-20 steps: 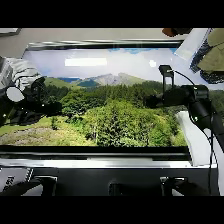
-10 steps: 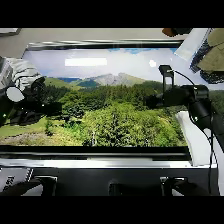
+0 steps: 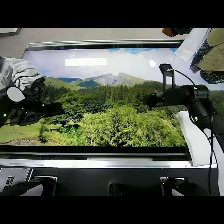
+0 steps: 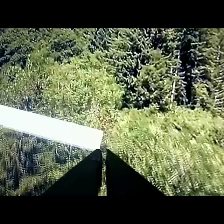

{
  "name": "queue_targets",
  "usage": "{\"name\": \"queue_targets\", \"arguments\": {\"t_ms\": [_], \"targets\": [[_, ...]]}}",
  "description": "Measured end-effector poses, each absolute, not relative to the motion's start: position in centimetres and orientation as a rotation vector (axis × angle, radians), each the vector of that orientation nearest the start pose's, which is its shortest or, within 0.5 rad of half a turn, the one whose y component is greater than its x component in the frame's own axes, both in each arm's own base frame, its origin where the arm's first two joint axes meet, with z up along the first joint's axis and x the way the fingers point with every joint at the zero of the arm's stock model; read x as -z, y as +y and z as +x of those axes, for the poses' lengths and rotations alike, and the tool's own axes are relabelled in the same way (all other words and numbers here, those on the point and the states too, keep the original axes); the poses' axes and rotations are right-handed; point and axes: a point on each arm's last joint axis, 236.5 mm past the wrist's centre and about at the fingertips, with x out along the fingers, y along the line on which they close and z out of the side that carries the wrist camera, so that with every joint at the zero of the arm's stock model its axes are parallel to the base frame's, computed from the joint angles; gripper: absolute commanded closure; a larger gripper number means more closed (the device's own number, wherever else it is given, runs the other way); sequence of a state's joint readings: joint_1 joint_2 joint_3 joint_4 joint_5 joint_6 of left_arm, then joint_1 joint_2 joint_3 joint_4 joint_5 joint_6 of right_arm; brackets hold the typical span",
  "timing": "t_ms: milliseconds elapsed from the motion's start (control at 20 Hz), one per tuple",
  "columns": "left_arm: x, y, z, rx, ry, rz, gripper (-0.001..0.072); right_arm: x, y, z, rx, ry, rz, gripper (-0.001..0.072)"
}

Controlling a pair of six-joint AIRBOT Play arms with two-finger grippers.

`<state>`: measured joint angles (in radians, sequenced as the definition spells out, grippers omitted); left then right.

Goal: Fold the clothes and pants, and hang the long-sleeved shirts on hangers.

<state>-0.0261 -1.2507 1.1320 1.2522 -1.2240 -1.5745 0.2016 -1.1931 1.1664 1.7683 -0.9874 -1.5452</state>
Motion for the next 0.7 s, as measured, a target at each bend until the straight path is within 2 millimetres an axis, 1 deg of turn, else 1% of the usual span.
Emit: {"name": "queue_targets", "arguments": {"t_ms": [50,100,150,200,350,450,500,600,700], "targets": [[-1.5,-7.6,36.0,0.177,1.337,-0.291,-0.0013,-6.6,12.2,40.2,-0.266,1.028,0.104,0.0628],[-1.6,-6.9,36.2,0.141,1.333,-0.299,-0.0013,-6.6,12.2,40.2,-0.266,1.027,0.105,0.0628],[-1.7,-5.2,36.7,0.070,1.321,-0.311,-0.0013,-6.6,12.2,40.2,-0.266,1.026,0.105,0.0627],[-1.8,-3.1,37.3,-0.012,1.297,-0.321,-0.0013,-6.6,12.2,40.3,-0.265,1.023,0.105,0.0627],[-3.1,5.4,39.7,-0.262,1.147,-0.389,-0.0013,-6.7,12.2,40.3,-0.265,1.020,0.106,0.0628],[-3.7,11.3,40.8,-0.401,1.034,-0.445,-0.0013,-6.7,12.2,40.3,-0.265,1.020,0.106,0.0628],[-3.6,13.9,41.1,-0.456,0.991,-0.468,-0.0013,-6.7,12.2,40.4,-0.265,1.020,0.106,0.0628],[-2.9,18.8,41.4,-0.550,0.921,-0.503,-0.0013,-6.7,12.2,40.4,-0.265,1.016,0.107,0.0628],[-1.6,22.2,41.6,-0.609,0.877,-0.524,-0.0013,-6.7,12.2,40.5,-0.265,1.015,0.107,0.0628]]}}
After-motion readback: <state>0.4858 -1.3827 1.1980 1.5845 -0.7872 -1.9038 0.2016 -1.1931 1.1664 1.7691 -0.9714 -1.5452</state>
